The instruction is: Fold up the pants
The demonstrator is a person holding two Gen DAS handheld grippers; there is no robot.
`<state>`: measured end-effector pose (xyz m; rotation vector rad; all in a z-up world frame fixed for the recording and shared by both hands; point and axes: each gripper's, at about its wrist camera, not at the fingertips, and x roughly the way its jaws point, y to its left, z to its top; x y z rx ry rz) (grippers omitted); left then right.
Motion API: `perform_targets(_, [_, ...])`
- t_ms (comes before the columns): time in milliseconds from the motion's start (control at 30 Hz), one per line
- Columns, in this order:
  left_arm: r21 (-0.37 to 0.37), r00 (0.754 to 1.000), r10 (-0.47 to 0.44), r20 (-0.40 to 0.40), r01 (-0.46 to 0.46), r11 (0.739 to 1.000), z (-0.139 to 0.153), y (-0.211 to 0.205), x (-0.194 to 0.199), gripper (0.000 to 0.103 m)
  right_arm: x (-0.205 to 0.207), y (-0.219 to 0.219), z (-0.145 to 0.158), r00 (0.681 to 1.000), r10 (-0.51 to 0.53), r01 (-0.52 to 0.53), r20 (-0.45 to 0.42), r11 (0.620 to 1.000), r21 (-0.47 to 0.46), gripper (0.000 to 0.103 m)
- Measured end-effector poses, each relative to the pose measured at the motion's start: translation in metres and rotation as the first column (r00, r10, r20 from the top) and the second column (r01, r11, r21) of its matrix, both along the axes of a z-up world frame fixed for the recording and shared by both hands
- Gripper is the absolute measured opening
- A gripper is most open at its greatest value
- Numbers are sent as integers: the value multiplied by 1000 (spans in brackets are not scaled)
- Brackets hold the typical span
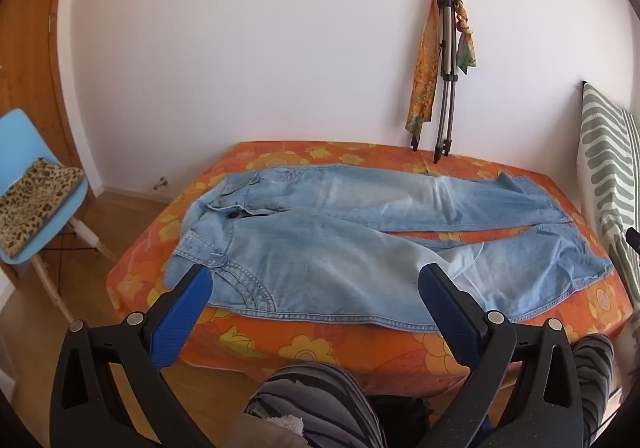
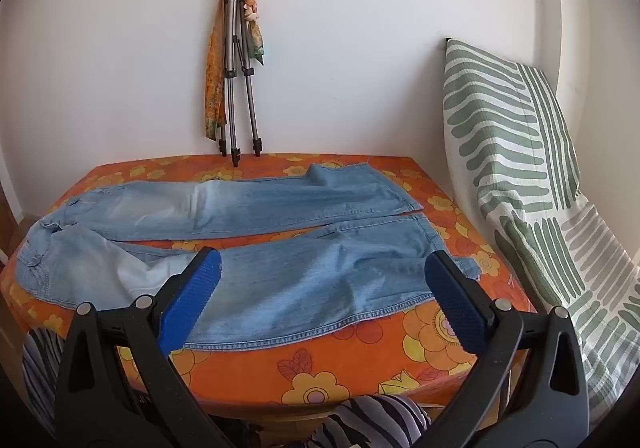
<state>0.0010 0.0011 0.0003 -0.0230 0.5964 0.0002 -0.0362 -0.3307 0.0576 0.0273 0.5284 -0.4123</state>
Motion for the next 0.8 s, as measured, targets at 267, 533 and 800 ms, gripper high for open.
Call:
perform_targets(267, [11, 1000, -2, 12, 2, 1000, 1, 1, -1, 103, -1, 1, 5, 1000, -3, 3, 2, 1000, 9, 103])
perform_targets(533, [18, 1000, 1, 17, -1, 1000, 4, -5, -1, 103, -3, -7, -5, 1000, -11, 11, -2, 1000, 19, 103])
perform_targets(800, [10, 1000, 12, 22, -12, 1000, 6, -3, 0, 103, 0, -6, -3, 1000, -16, 16, -6, 1000, 17, 103])
